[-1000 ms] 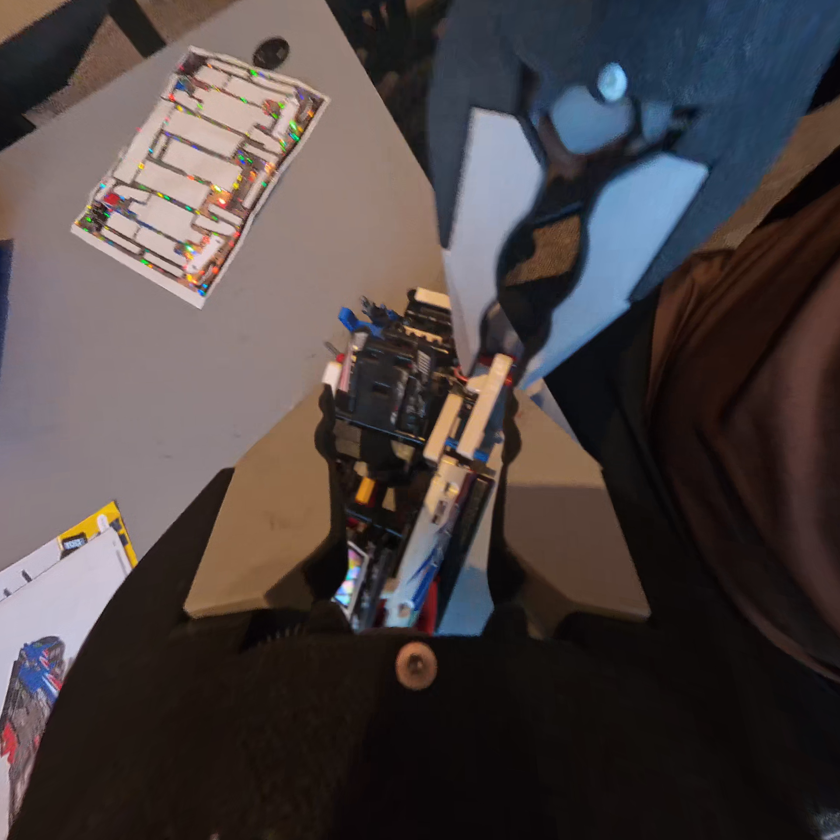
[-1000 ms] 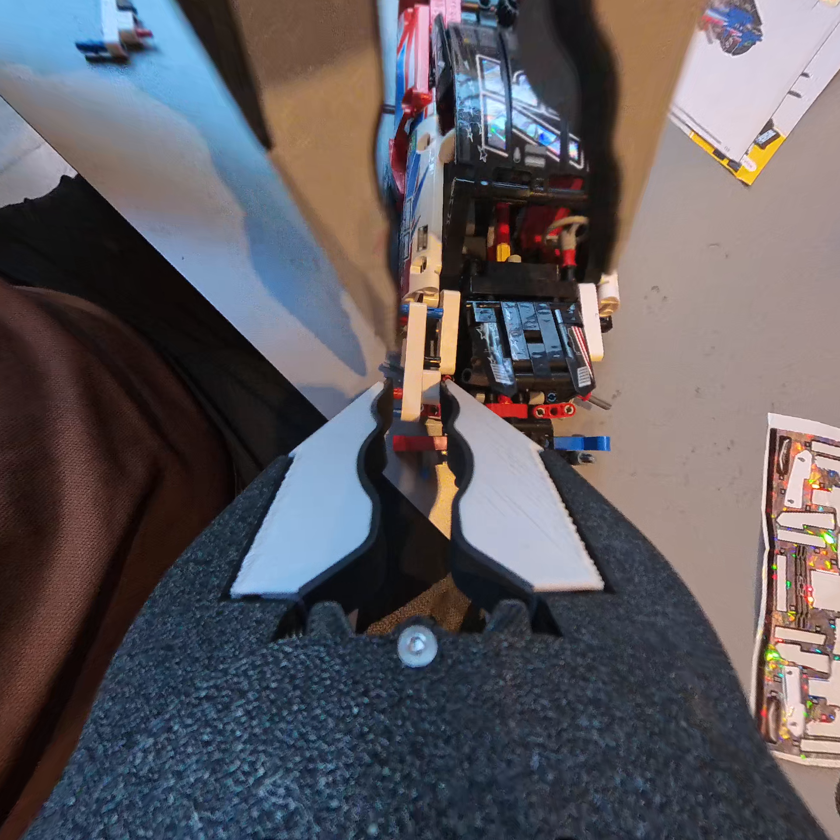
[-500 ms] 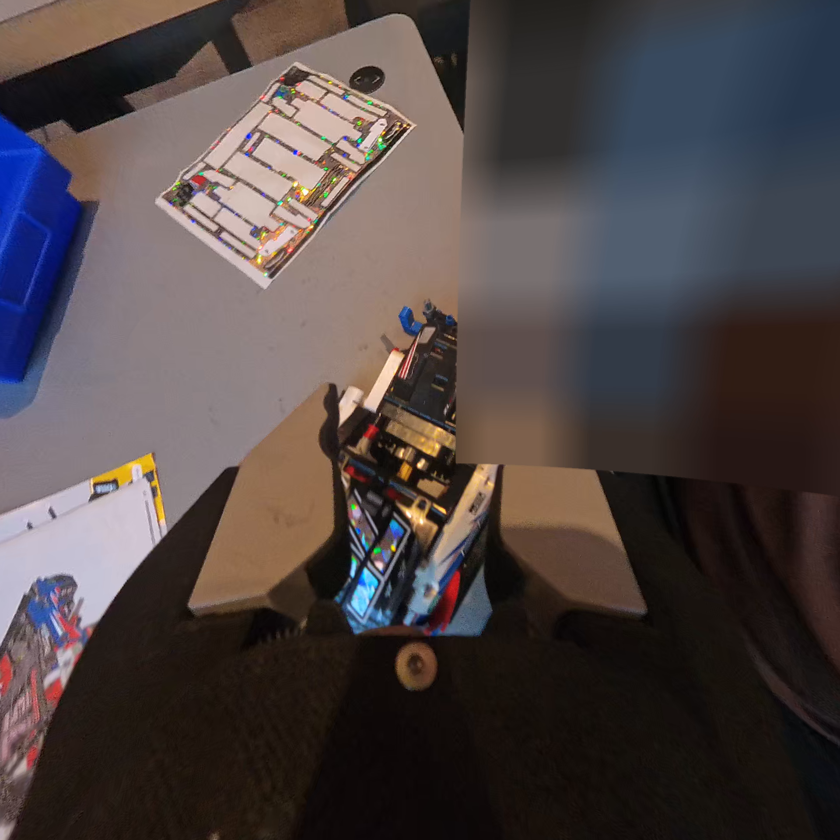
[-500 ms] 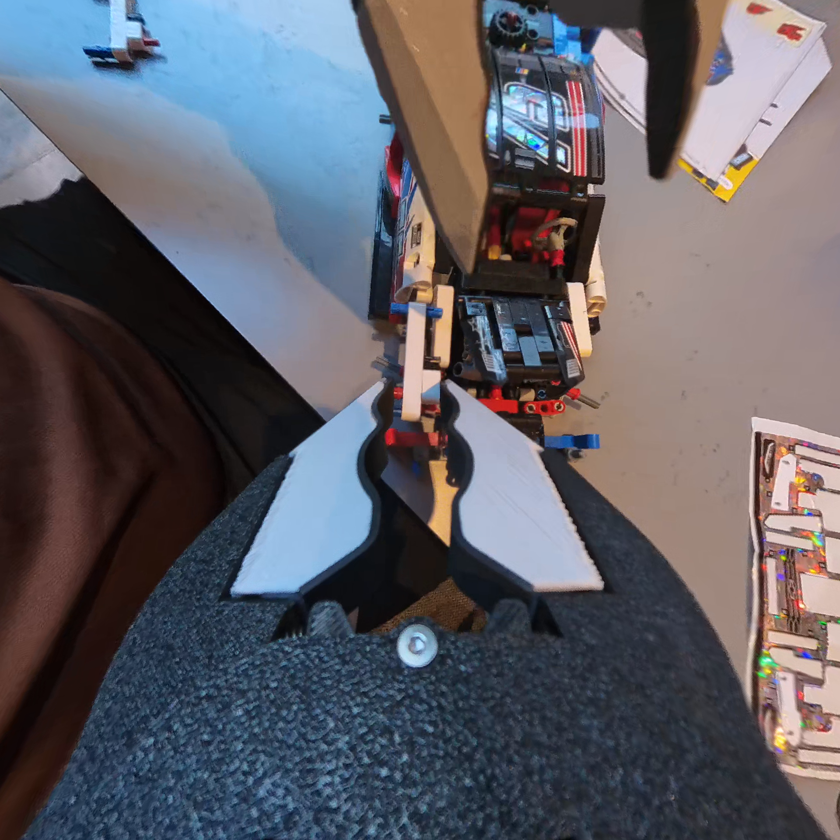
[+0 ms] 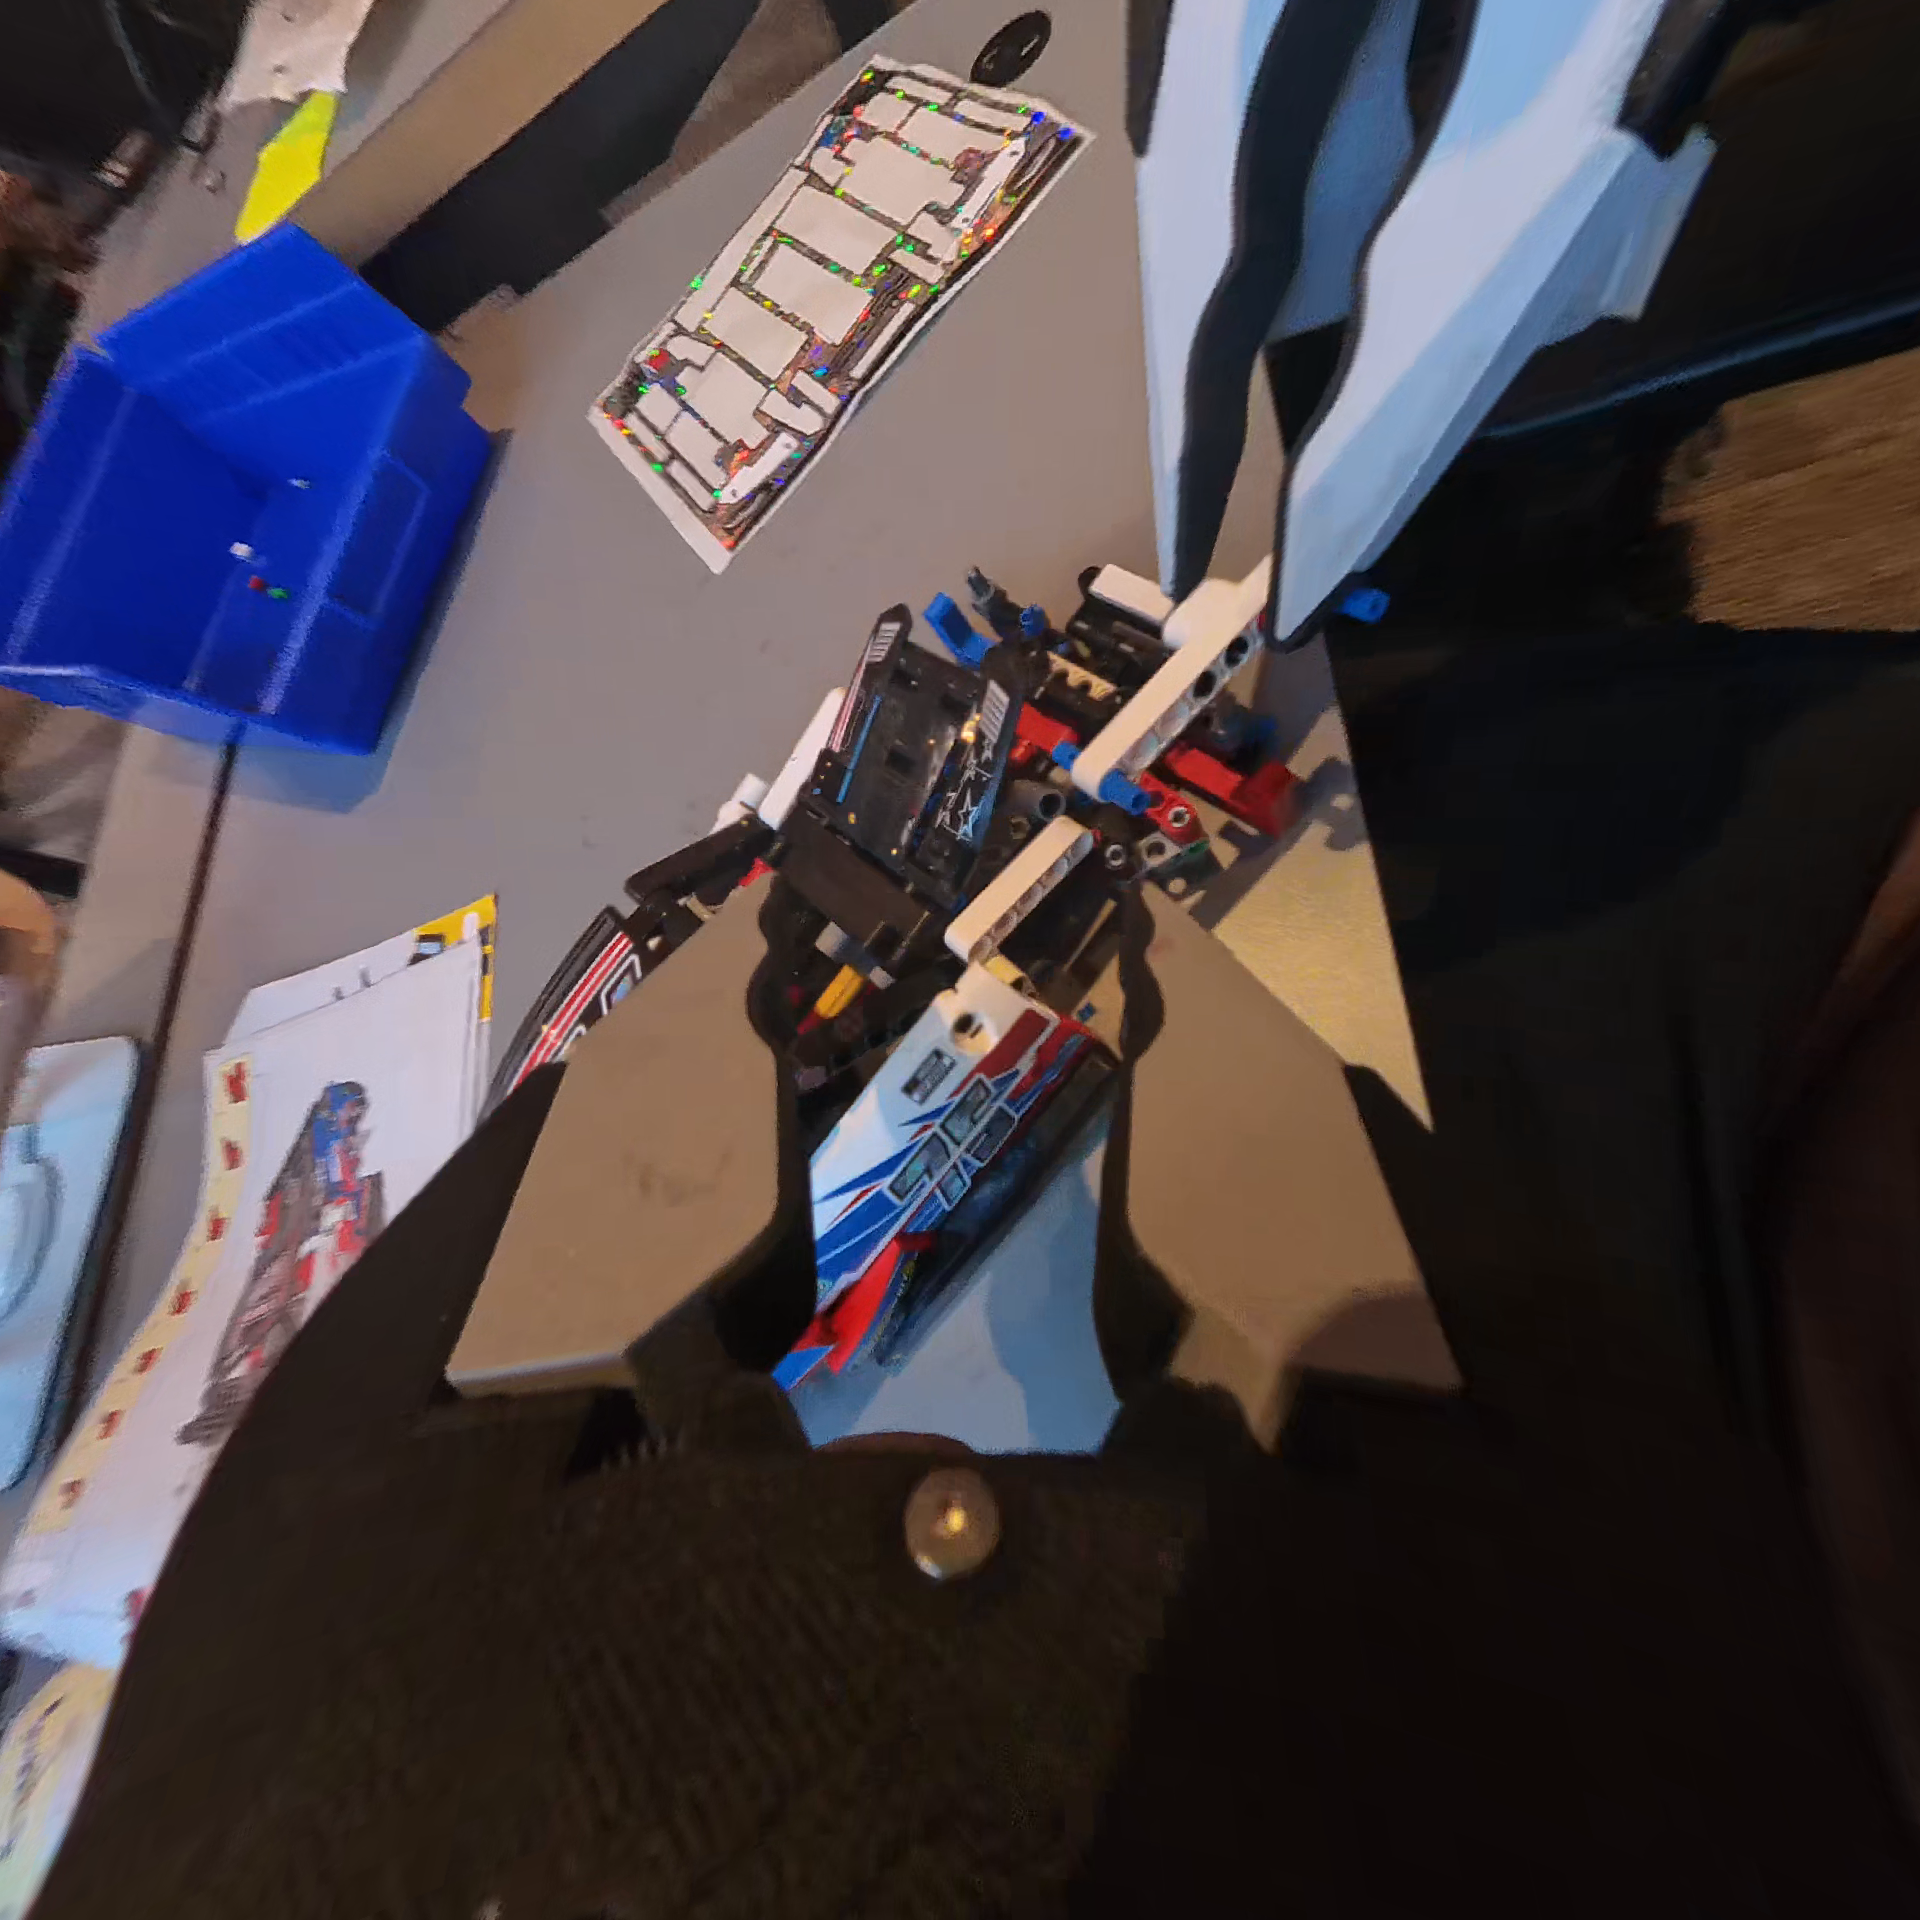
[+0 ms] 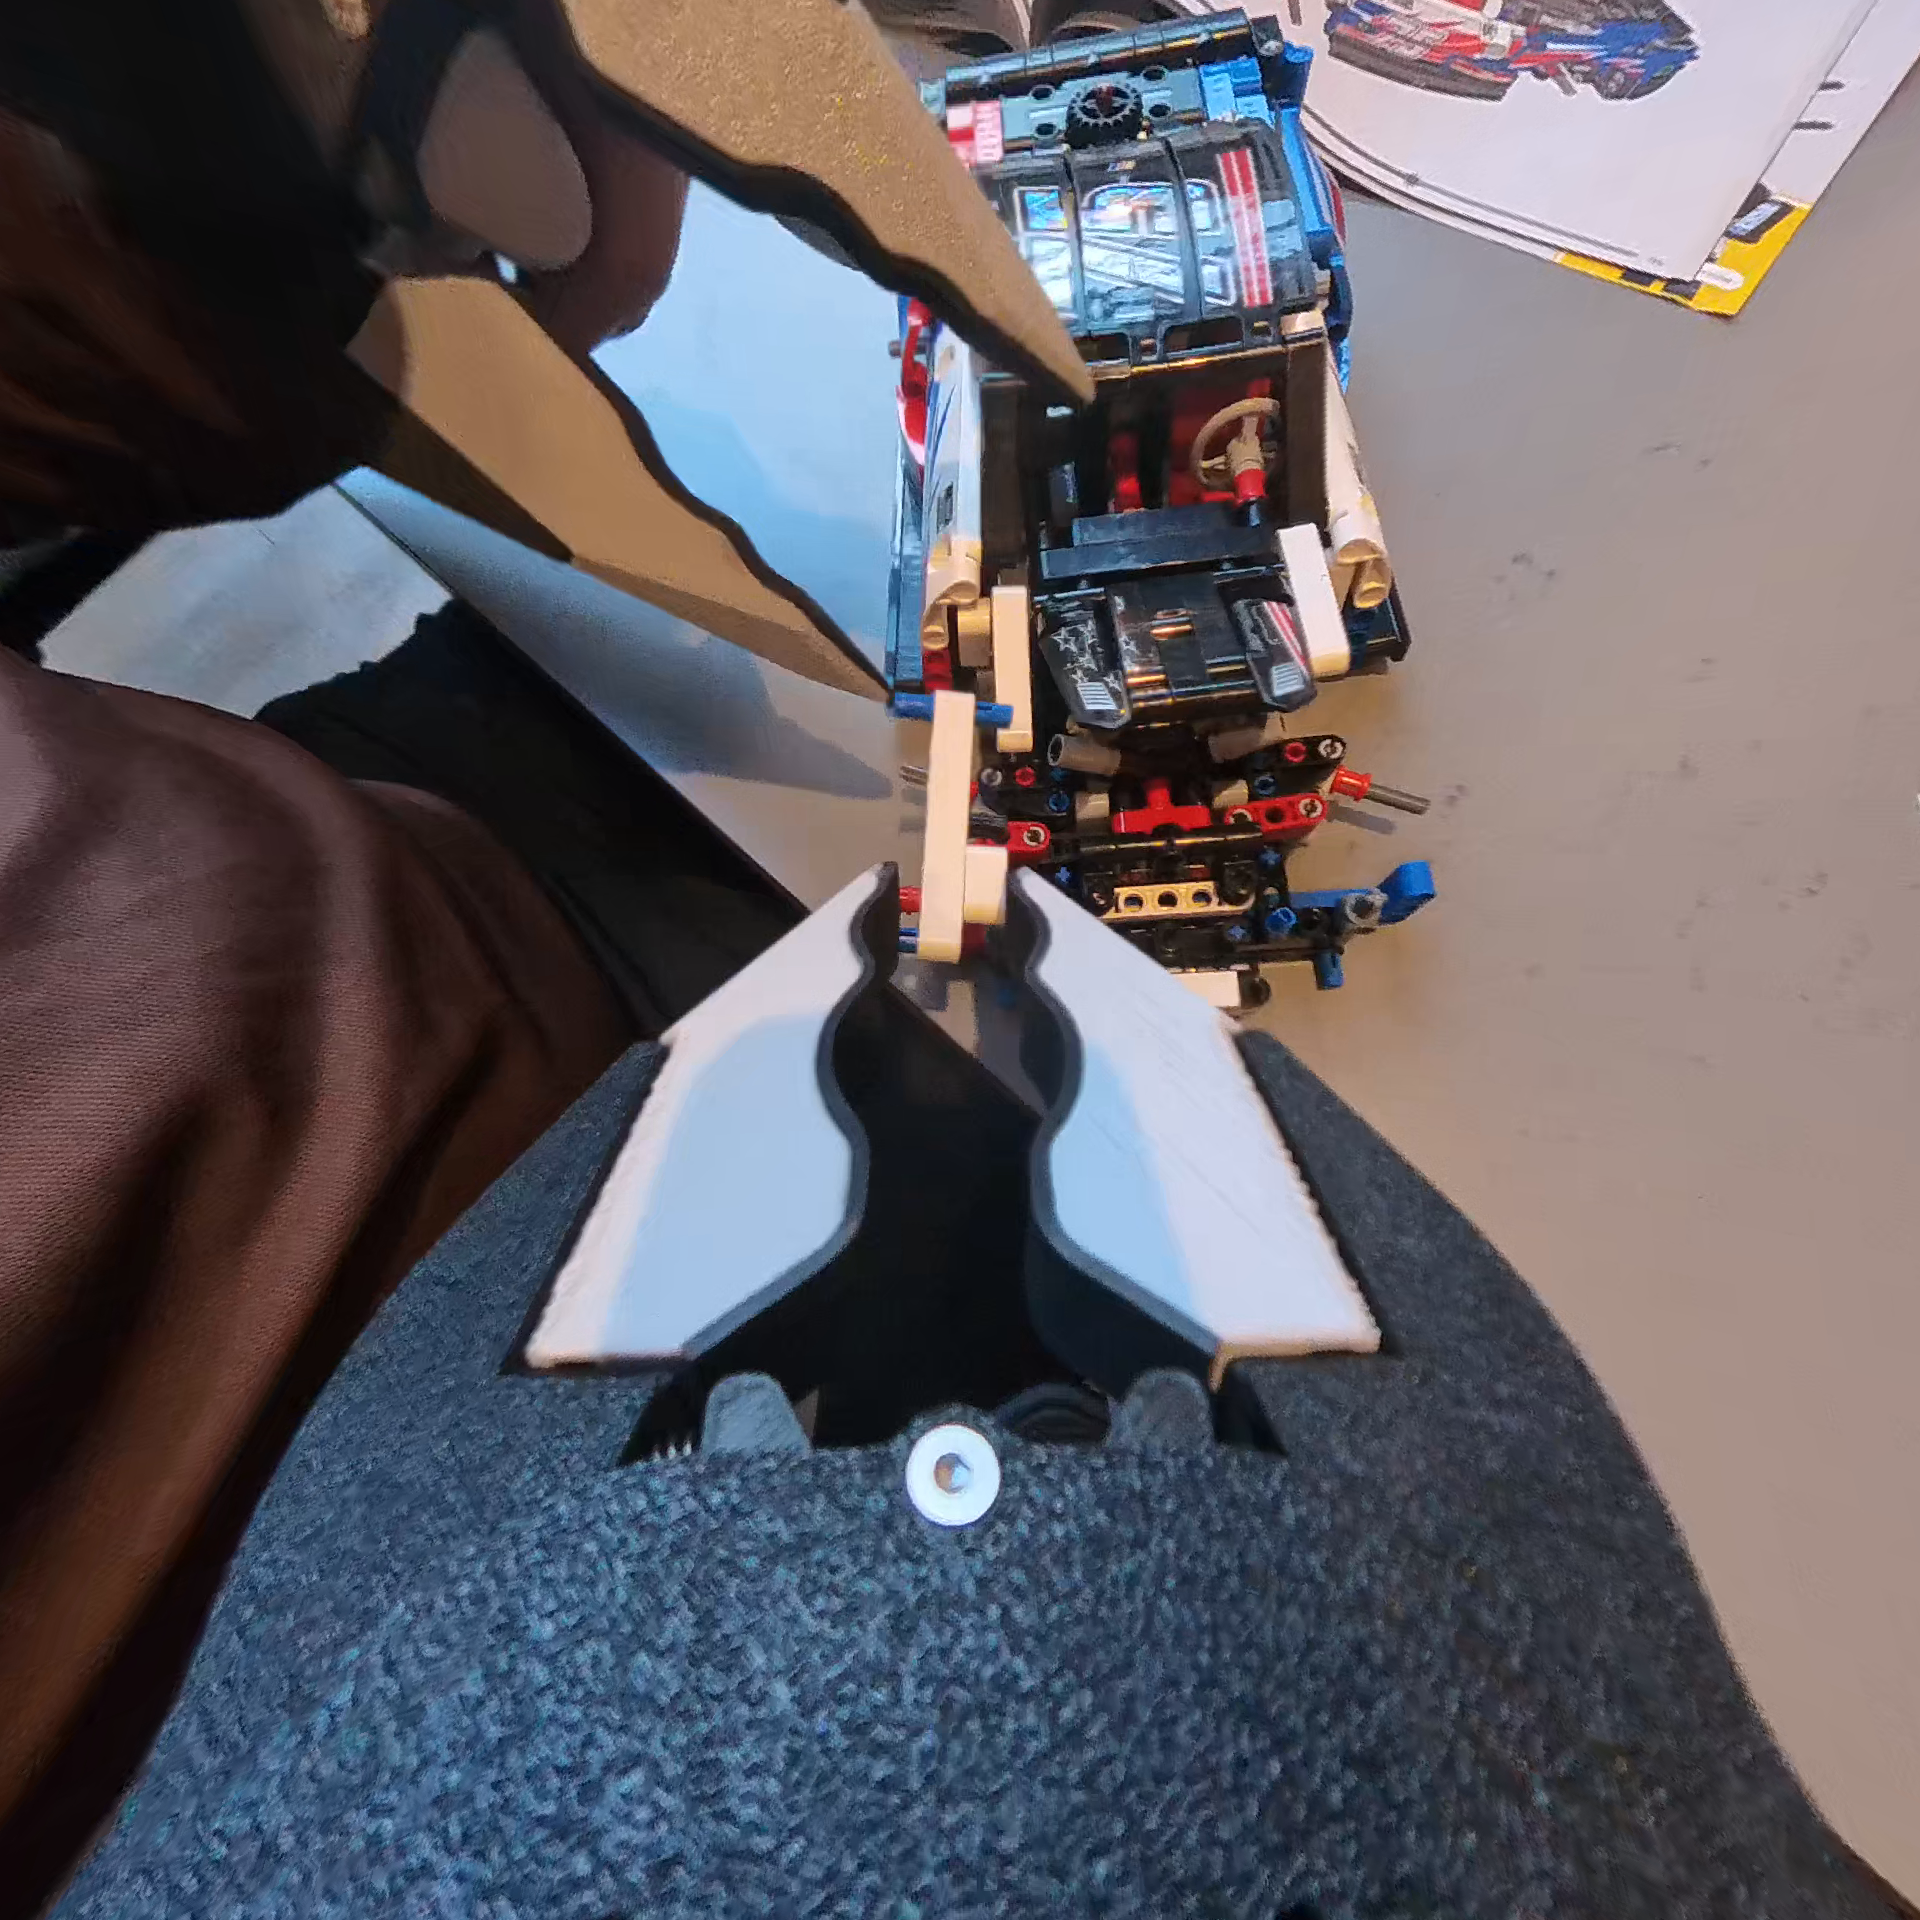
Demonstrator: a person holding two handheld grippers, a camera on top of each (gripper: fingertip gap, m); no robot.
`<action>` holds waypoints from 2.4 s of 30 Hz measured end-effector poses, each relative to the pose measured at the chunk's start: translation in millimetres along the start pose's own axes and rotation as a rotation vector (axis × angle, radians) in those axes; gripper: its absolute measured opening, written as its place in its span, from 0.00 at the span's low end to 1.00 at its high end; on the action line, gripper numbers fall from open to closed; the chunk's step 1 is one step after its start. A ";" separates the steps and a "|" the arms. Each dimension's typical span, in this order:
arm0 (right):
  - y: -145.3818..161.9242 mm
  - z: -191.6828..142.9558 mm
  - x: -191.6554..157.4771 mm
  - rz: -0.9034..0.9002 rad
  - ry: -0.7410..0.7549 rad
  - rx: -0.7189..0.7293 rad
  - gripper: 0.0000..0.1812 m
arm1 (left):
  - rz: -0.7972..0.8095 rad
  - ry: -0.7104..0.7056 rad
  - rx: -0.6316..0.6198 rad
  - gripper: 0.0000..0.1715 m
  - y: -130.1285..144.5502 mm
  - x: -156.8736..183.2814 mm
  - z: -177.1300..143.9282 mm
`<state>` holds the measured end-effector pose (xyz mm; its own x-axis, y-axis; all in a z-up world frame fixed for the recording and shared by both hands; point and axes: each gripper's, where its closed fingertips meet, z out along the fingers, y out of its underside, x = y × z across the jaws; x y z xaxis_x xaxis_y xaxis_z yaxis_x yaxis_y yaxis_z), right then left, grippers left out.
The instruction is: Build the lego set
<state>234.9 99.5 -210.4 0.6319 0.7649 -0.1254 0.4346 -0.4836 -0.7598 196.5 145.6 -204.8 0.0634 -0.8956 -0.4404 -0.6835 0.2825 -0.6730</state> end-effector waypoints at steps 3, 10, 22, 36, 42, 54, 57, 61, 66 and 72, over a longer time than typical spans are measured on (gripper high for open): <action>0.8 1.6 -0.8 -0.016 -0.002 0.005 0.11 | 0.031 -0.032 0.009 0.31 0.0 10.9 3.1; 7.2 -1.3 13.7 -0.020 0.011 0.011 0.11 | -0.047 0.023 -0.001 0.31 12.3 40.0 5.5; -17.0 5.4 40.9 -0.004 0.081 0.071 0.11 | -0.037 0.056 -0.001 0.31 10.3 58.5 13.3; 15.6 10.3 56.5 0.019 0.133 -0.002 0.00 | -0.043 0.073 -0.070 0.30 35.5 76.6 15.9; 27.1 -19.4 59.6 0.078 0.112 0.077 0.08 | 0.009 0.305 -0.038 0.28 21.5 130.3 -2.7; 28.2 0.2 47.4 0.015 0.063 0.035 0.08 | 0.069 0.342 -0.315 0.16 45.7 188.7 65.0; 17.9 7.6 47.7 -0.032 0.073 0.033 0.08 | 0.077 0.308 -0.312 0.06 44.9 181.4 65.3; 2.2 18.6 46.4 -0.043 0.046 0.046 0.08 | 0.035 0.312 -0.288 0.04 47.7 183.9 60.6; -17.4 29.3 49.3 -0.059 0.037 0.081 0.08 | 0.037 0.326 -0.268 0.04 53.4 191.2 57.1; -45.1 29.5 51.1 -0.078 0.018 0.128 0.07 | -0.008 0.357 -0.248 0.03 55.0 193.8 59.4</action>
<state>228.6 172.9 -201.4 0.6110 0.7899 -0.0524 0.3983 -0.3639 -0.8420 214.4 8.0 -362.5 -0.1564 -0.9724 -0.1733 -0.8409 0.2232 -0.4931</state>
